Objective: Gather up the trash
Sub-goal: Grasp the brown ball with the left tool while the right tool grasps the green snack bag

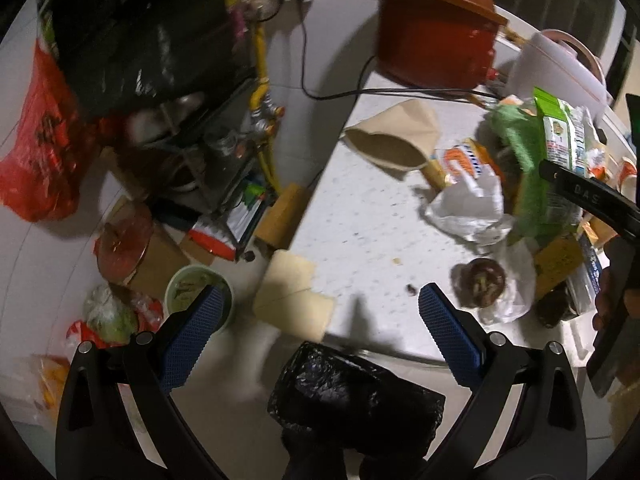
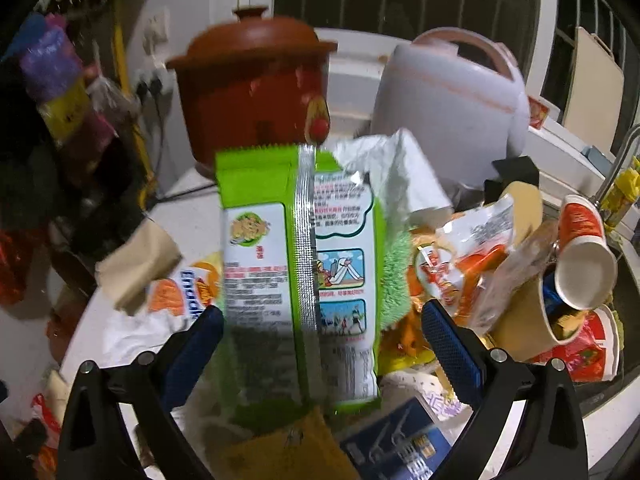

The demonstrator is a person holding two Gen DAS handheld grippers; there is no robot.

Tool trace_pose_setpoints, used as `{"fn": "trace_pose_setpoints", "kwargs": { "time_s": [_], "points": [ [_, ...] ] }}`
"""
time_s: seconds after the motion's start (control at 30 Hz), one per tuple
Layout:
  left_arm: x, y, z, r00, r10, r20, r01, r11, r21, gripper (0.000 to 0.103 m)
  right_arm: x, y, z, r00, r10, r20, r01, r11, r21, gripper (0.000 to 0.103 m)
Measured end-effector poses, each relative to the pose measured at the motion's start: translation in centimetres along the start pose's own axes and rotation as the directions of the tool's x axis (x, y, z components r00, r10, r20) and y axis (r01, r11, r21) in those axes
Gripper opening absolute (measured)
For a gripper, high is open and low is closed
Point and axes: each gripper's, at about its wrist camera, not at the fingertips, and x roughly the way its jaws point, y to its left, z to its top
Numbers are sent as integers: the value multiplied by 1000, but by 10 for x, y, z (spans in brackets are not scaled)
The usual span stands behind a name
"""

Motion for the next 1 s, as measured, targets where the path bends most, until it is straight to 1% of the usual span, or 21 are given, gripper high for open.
{"fn": "trace_pose_setpoints", "kwargs": {
  "time_s": [0.03,0.1,0.2,0.3,0.47,0.57,0.63,0.73,0.83,0.93,1.0],
  "points": [
    [1,2,0,1000,0,-2,0,1000,-5,96,1,1,1,1000,2,-4,-2,1000,-4,70],
    [3,5,0,1000,-3,-7,3,1000,-12,96,-2,2,2,1000,5,2,-5,1000,-13,64],
    [5,1,1,1000,-10,-4,10,1000,-7,96,-16,-6,1,997,71,6,-71,997,33,61],
    [8,-6,4,1000,-27,4,27,1000,13,96,-36,-15,-1,993,112,25,-113,991,73,60],
    [19,-32,3,997,-83,-1,83,994,77,96,-70,-33,-3,991,106,85,-113,990,85,61],
    [30,-52,0,994,-109,-11,109,986,126,96,-79,-47,-2,990,97,103,-108,988,110,62],
    [37,-64,1,994,-106,-14,107,982,156,96,-83,-55,0,989,102,110,-115,985,126,63],
    [46,-78,3,991,-130,-19,131,974,185,96,-87,-67,-4,990,95,105,-110,983,149,63],
    [49,-86,3,989,-149,-9,148,969,197,96,-91,-78,-8,989,98,108,-116,978,176,63],
    [51,-91,5,984,-177,-15,176,964,200,96,-96,-85,-12,989,102,110,-122,974,191,64],
    [51,-93,6,976,-218,-23,219,956,198,96,-98,-85,-14,988,110,112,-131,972,193,64]
  ]
}}
